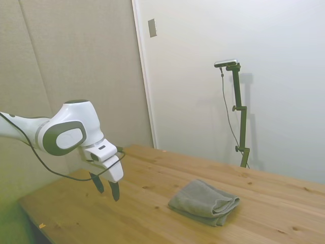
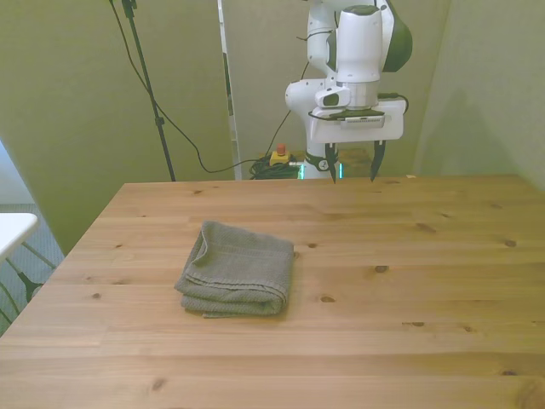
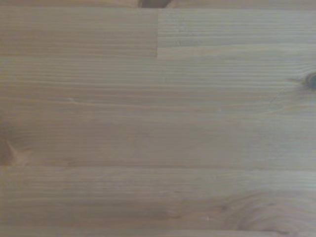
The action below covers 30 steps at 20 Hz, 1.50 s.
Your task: Unfold the towel
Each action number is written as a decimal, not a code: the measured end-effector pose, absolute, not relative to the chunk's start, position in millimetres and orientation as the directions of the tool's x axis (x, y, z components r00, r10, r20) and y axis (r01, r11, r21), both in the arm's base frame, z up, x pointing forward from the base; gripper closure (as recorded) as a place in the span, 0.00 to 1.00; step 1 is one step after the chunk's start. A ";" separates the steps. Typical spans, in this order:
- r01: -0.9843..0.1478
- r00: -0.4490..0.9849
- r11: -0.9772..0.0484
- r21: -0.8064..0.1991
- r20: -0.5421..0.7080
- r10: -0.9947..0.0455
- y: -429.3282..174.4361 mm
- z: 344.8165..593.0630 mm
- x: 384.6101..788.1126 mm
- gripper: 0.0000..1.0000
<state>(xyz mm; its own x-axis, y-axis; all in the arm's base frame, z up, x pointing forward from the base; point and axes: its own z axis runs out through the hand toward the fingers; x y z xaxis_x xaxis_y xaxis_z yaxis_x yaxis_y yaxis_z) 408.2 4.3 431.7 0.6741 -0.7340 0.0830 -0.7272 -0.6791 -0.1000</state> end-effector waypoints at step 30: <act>-0.756 0.513 -0.349 -0.554 -0.169 -0.842 -386.5 390.4 444.6 0.00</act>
